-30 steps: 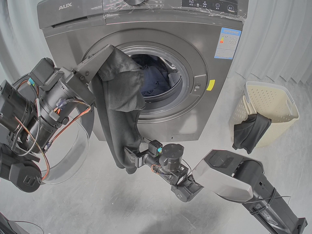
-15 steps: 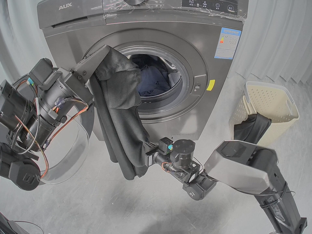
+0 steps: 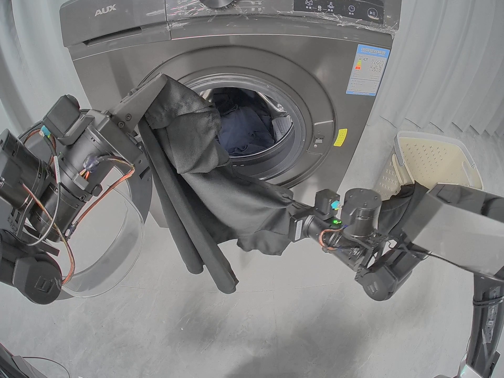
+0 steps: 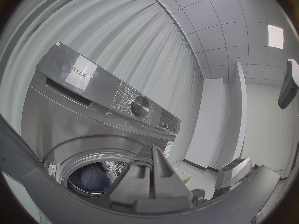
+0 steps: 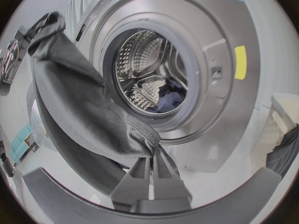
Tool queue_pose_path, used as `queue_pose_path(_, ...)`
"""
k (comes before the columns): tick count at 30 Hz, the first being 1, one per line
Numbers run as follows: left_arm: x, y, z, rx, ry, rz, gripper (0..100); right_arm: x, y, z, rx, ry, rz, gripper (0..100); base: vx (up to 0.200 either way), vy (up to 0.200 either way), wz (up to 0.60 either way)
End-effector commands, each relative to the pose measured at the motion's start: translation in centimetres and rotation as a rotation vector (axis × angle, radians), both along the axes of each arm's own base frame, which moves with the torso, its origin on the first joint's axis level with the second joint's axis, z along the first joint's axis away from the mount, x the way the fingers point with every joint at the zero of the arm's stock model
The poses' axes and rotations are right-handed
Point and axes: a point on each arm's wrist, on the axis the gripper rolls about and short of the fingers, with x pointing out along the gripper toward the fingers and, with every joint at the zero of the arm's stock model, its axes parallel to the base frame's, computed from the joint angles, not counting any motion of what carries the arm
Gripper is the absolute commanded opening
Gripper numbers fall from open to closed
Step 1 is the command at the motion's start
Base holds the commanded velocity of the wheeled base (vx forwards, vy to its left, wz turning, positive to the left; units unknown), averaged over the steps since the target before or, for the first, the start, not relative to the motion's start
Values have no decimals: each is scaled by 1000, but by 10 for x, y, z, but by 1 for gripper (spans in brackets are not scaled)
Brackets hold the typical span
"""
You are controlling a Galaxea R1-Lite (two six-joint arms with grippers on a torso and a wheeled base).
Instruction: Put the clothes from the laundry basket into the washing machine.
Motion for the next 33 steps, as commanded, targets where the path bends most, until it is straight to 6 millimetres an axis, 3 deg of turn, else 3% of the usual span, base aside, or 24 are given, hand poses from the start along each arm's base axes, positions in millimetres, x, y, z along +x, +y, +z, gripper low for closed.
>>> queue_pose_path(1, 1, 5, -2, 1, 7, 18, 0, -24, -41, 55, 28, -77, -56, 0, 0, 0, 0)
queue_pose_path(2, 1, 5, -2, 1, 7, 18, 0, -24, -41, 55, 28, -77, -56, 0, 0, 0, 0)
queue_pose_path(3, 0, 8, -3, 2, 14, 28, 0, -33, -52, 70, 43, -105, -69, 0, 0, 0, 0)
queue_pose_path(8, -3, 10, -6, 6, 27, 32, 0, -52, -78, 107, 99, -188, -100, 0, 0, 0, 0)
queue_pose_path(13, -6, 16, -4, -4, 25, 52, 0, -66, -89, 127, 137, -232, -109, 0, 0, 0, 0)
queue_pose_path(26, 1, 36, -6, -42, 64, 103, 0, -67, -93, 173, 248, -368, -125, 0, 0, 0, 0)
queue_pose_path(33, 1, 39, -5, -44, 59, 119, 0, -65, -103, 178, 250, -389, -155, 0, 0, 0, 0)
